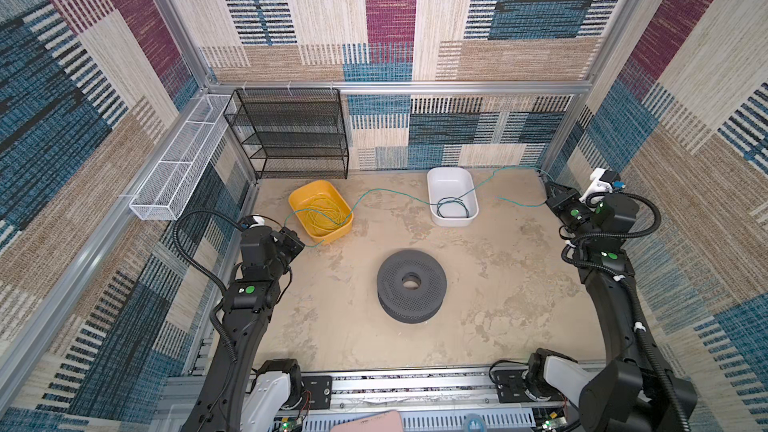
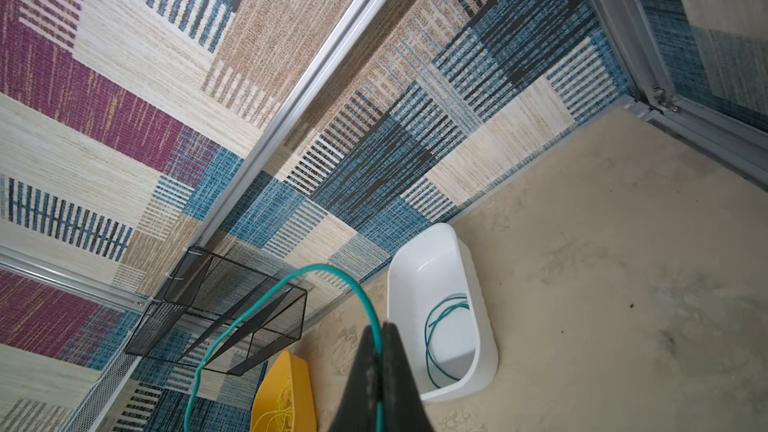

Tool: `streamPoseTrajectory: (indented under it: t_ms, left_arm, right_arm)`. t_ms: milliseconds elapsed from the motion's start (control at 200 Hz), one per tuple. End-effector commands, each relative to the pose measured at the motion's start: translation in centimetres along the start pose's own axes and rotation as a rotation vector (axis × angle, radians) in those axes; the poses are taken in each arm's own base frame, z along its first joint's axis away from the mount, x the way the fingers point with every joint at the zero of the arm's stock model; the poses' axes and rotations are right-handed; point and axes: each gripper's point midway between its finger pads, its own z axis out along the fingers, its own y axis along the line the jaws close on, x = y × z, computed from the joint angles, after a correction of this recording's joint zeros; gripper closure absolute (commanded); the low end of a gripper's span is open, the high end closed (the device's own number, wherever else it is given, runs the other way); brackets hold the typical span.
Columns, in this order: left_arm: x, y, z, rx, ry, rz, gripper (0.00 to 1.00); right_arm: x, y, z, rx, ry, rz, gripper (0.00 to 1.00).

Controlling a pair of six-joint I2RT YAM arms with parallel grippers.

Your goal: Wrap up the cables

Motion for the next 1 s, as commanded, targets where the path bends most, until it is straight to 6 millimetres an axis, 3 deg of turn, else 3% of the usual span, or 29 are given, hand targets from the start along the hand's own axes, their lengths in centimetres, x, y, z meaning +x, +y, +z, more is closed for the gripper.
streamPoseTrajectory:
  t_ms: [0,275,656,876,997]
  left_arm:
    - [-0.3,0.9,-0.4,-0.038,0.002,-0.012,1.00]
    - [-1.6,2.6,-1.5,-0.073,-0.025,-0.036,1.00]
    - [-3.0,4.2,-1.9,-0.090,-0.043,-0.084,1.00]
    - [-2.5,3.6,-0.9,-0.038,0.006,-0.090,1.00]
    - [-2.3,2.7,-0.4,0.011,0.041,-0.082,1.00]
  right_arm:
    - [-1.3,-0.9,-0.3,0.023,-0.053,0.007,1.00]
    - [-2.5,-3.8,-0.8,0.068,-0.084,0.057,1.00]
    - [-2.6,-5.5,-0.7,0.088,-0.092,0.086,1.00]
    - [-1.0,-4.4,0.2,0.009,-0.016,0.098,1.00]
    - [1.5,-1.1,1.7,-0.048,0.069,0.030,1.00]
